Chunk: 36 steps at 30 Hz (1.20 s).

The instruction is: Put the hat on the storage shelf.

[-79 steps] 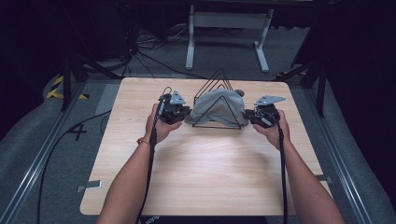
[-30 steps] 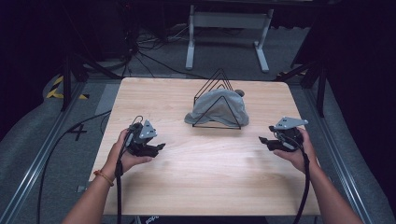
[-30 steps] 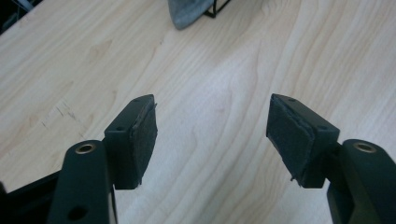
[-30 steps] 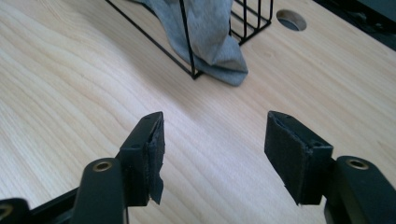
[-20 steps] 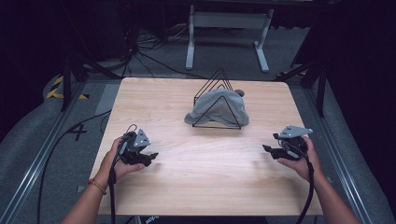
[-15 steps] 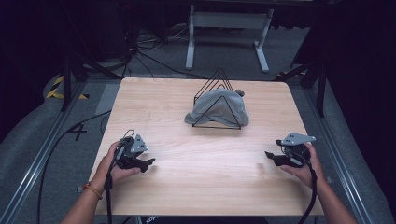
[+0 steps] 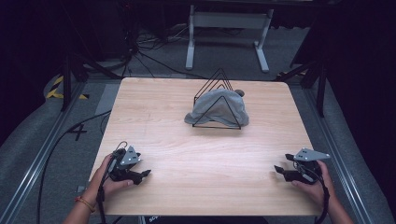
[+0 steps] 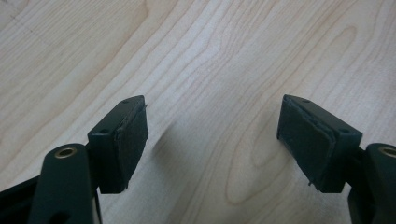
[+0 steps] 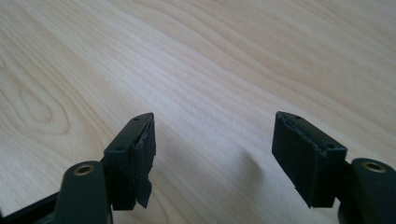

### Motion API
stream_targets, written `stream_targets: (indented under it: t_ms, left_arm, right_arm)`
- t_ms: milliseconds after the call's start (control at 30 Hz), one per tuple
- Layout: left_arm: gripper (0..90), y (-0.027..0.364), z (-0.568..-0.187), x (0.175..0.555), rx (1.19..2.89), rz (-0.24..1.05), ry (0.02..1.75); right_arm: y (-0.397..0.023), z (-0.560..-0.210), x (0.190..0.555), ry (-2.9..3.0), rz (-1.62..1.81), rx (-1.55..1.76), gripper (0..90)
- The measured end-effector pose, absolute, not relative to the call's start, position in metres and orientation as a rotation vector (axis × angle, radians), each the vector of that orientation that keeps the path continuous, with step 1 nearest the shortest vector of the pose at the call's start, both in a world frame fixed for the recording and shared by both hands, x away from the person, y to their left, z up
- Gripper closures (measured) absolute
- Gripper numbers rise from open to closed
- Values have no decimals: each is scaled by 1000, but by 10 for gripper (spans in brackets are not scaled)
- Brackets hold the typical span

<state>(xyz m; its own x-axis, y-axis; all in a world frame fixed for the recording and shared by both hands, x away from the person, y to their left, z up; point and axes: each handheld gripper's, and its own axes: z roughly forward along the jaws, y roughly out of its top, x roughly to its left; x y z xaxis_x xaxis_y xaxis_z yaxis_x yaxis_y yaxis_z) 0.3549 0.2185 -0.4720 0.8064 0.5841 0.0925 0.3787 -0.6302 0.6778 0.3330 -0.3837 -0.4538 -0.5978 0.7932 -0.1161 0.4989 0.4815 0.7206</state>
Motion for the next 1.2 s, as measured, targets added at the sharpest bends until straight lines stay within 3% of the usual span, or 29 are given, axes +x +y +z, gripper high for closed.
stream_targets:
  t_ms: [400, 1200]
  left_arm:
    - [192, 232, -482, 346, 2214, 330, 811]
    - [151, 231, -482, 346, 2210, 333, 846]
  right_arm:
    - [-402, -467, 315, 2269, 991, 1165, 224]
    - [-403, -467, 315, 2234, 976, 1206, 218]
